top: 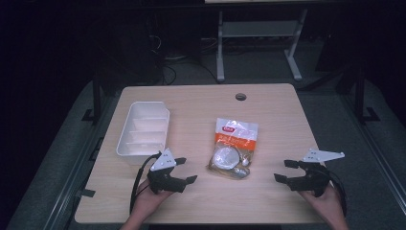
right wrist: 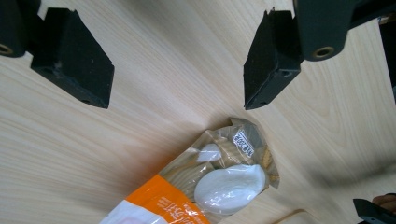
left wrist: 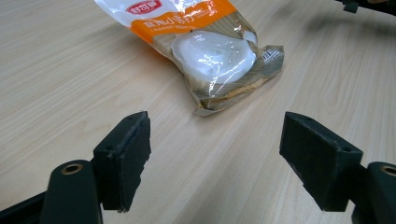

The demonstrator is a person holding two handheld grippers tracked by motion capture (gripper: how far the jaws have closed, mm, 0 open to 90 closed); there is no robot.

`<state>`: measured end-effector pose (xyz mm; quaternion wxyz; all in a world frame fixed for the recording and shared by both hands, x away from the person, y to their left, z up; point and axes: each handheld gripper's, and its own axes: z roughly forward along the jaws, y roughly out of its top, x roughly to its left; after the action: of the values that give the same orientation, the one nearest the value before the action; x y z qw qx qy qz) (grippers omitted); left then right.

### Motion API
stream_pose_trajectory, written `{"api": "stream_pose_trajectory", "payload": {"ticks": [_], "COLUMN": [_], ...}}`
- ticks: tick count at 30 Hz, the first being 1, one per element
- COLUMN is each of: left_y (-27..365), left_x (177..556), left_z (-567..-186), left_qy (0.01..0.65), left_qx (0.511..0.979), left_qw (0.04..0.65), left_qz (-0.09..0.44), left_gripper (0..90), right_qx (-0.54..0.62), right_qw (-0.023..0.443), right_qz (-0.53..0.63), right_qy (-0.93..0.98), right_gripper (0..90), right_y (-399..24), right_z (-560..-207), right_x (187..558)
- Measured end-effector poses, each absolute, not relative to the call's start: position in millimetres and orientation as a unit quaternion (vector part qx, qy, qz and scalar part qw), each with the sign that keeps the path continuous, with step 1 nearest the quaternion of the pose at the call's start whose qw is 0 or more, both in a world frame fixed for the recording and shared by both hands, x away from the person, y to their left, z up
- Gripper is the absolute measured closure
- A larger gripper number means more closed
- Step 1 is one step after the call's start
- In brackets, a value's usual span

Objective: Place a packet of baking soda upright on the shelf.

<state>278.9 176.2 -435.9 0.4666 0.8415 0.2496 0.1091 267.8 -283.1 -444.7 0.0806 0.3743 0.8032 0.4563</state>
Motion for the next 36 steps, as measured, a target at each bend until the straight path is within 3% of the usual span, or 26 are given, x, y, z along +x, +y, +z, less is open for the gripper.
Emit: {"api": "stream_pose_trajectory", "payload": {"ticks": [4, 12, 20, 24, 26, 36], "left_y": [174, 156, 136, 129, 126, 102], "left_x": [279, 281, 306, 315, 317, 331], "left_z": [-434, -430, -428, -428, -429, -445], "left_qy": [0.248, 0.232, 0.228, 0.225, 0.223, 0.21], "left_qx": [0.842, 0.849, 0.864, 0.87, 0.869, 0.884], "left_qw": [0.468, 0.462, 0.442, 0.432, 0.434, 0.413], "left_qz": [0.107, 0.106, 0.074, 0.076, 0.08, 0.056], "left_gripper": [27.1, 41.5, 59.3, 63.3, 70.3, 77.4], "right_qx": [0.373, 0.39, 0.395, 0.4, 0.406, 0.427], "right_qw": [0.079, 0.071, 0.056, 0.046, 0.035, 0.011], "right_qz": [0.453, 0.452, 0.437, 0.425, 0.418, 0.388], "right_qy": [0.806, 0.799, 0.806, 0.811, 0.812, 0.817], "right_gripper": [23.7, 23.1, 21.5, 21.0, 19.9, 20.1], "right_y": [-280, -276, -257, -250, -245, -229], "right_z": [-445, -440, -427, -424, -421, -425], "right_x": [269, 280, 320, 335, 351, 393]}}
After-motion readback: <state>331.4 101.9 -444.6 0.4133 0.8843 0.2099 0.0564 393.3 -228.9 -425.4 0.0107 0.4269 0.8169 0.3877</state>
